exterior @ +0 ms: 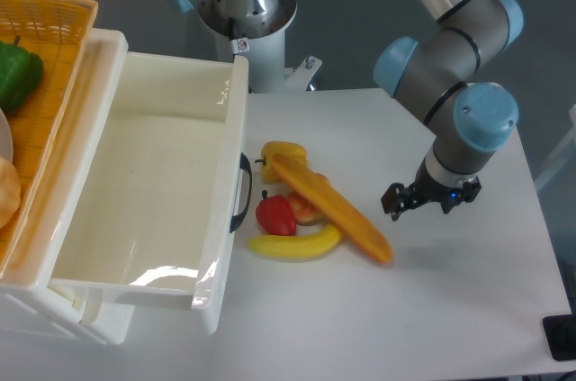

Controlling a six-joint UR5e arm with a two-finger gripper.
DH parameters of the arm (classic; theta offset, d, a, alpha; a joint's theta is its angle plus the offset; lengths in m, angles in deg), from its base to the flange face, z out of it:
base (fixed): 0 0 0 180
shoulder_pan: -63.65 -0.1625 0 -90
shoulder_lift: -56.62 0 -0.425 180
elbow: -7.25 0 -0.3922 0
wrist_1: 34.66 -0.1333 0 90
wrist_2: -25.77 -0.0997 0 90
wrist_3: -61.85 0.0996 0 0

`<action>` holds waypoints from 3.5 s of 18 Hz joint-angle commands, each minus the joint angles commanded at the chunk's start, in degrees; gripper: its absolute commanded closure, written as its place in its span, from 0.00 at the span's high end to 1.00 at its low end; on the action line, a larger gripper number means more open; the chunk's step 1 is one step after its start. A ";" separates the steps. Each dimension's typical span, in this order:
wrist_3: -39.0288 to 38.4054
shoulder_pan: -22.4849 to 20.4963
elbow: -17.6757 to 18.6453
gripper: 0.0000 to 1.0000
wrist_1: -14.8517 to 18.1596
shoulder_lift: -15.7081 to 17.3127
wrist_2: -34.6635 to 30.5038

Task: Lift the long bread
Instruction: 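Move the gripper down toward the end of the long orange bread, then close the gripper on the end of the long orange bread, then lift the gripped bread up off the fruit pile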

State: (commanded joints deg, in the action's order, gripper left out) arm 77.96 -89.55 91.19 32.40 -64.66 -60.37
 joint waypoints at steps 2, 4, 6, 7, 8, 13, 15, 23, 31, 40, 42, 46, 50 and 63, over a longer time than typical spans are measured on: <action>-3.70 1.23 0.00 1.00 0.00 -1.14 0.00; -7.74 1.77 0.00 1.00 -0.09 -1.85 0.00; -8.73 2.12 0.09 1.00 -0.09 -2.38 -0.09; -8.72 2.21 0.17 1.00 -0.09 -2.55 -0.17; -8.46 2.29 0.35 1.00 -0.09 -2.73 -0.26; -10.04 2.91 0.61 1.00 -1.23 -3.96 -0.70; -10.83 2.91 0.62 0.97 -1.49 -4.31 -1.31; -11.54 3.09 2.29 0.78 -2.55 -4.57 -3.16; -9.44 3.09 1.32 0.13 -2.90 -4.58 -3.78; 0.83 2.65 -1.05 0.06 -2.81 -2.47 -3.69; 6.28 2.56 -1.49 0.06 -2.73 -0.98 -3.60; 13.04 1.15 -2.90 0.06 -2.37 1.22 -3.43; 23.16 0.18 -2.73 0.06 -2.11 3.42 -3.78; 55.96 -3.68 -3.87 0.06 6.66 7.82 -7.38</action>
State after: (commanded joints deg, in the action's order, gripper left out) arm 133.92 -93.23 87.32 39.06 -56.84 -67.75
